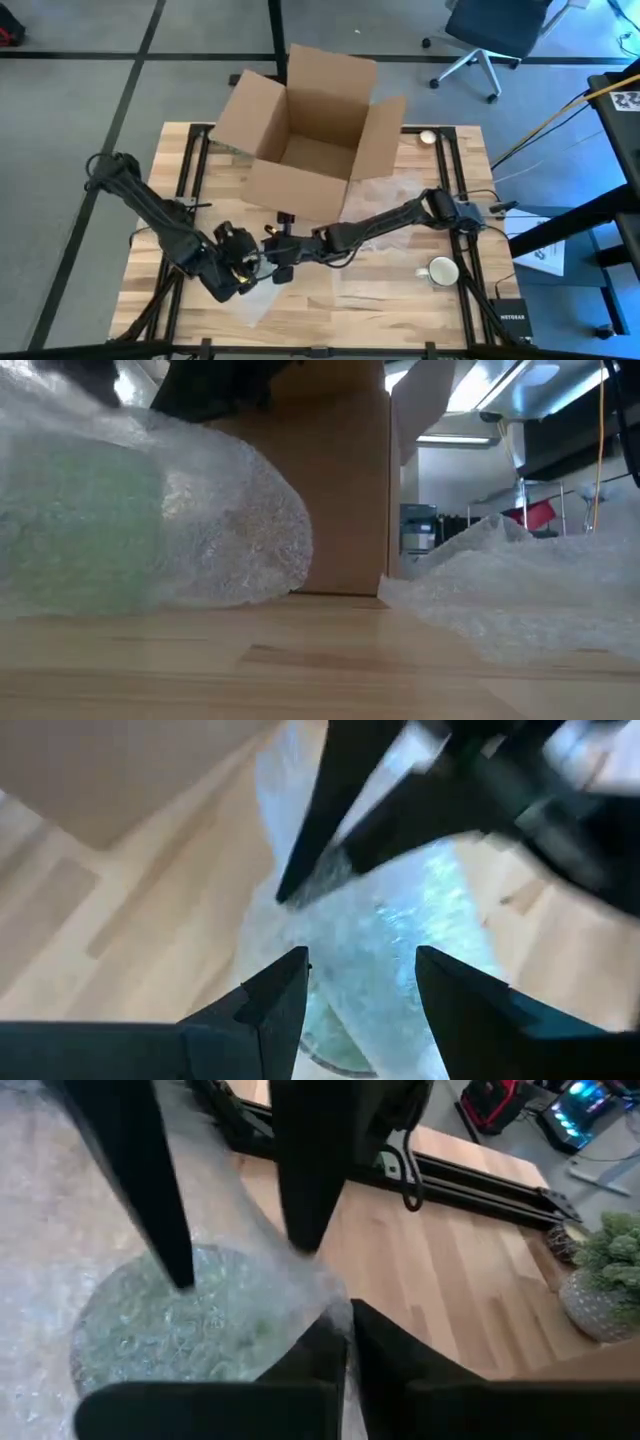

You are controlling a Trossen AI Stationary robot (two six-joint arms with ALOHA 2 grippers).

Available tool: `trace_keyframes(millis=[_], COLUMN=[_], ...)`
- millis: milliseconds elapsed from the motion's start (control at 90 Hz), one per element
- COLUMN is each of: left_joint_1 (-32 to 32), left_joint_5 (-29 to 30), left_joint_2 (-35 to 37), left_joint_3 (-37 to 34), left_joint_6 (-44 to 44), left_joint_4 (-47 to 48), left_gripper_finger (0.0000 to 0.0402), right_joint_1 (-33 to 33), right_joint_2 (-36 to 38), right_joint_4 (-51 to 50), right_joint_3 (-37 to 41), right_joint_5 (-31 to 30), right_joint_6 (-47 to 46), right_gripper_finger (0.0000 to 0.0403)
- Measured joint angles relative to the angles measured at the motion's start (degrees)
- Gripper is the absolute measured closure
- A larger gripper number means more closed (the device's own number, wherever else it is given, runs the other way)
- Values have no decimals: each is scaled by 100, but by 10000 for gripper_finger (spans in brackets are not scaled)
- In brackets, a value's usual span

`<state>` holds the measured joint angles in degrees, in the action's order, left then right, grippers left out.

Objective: Wrap mug
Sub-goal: Wrap the green mug with bubble wrap

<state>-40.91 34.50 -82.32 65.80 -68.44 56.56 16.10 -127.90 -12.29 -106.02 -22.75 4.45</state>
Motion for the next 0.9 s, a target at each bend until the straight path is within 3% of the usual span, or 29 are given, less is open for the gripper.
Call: trace_keyframes(millis=[411,578,800,900], left_joint_1=[55,55,57,57], left_joint_5=[-333,-358,-364,-359], left_joint_2=[-118,-118,-120,-120], left_joint_3=[-1038,-1119,-1123,-1123], left_joint_6=[-379,-308,-267,-185], left_joint_4=[-923,-1101,-1090,-1095], left_gripper_finger=[231,231,231,231], right_joint_1=[2,10,152,382], right_joint_2=[60,472,703,518], right_joint_4=[-197,-557,-1038,-968], right_joint_3=[0,-2,-15,-20], right_joint_5=[547,758,2386,2500], right_joint_6=[-449,-466,-535,-93], right_gripper_finger=[387,311,203,172])
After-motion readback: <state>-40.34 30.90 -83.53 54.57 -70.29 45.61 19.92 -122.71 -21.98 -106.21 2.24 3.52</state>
